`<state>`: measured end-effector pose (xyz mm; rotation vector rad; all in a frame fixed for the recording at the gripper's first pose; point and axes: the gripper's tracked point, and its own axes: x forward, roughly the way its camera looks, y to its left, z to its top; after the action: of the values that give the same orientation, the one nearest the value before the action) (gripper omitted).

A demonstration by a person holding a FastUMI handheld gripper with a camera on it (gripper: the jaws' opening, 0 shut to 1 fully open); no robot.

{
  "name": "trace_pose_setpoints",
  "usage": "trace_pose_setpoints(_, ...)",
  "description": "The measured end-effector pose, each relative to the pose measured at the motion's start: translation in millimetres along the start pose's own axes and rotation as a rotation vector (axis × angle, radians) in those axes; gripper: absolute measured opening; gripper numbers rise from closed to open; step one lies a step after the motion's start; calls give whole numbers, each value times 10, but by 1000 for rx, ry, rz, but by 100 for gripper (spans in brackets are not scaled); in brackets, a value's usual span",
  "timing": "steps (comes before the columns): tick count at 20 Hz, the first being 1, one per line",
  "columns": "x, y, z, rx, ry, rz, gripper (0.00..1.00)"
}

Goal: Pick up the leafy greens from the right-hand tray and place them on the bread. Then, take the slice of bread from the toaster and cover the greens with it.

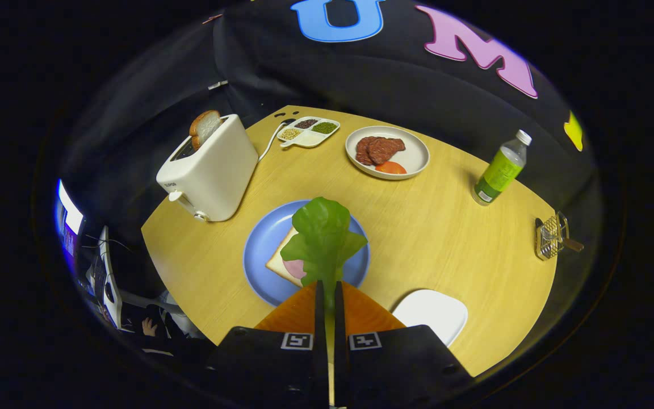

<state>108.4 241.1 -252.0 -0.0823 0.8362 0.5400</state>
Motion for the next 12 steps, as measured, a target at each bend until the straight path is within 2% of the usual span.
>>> trace_pose_setpoints(5,390,277,53,-7,48,-3,8)
trace_pose_setpoints(12,618,351,51,-19,73,-38,12)
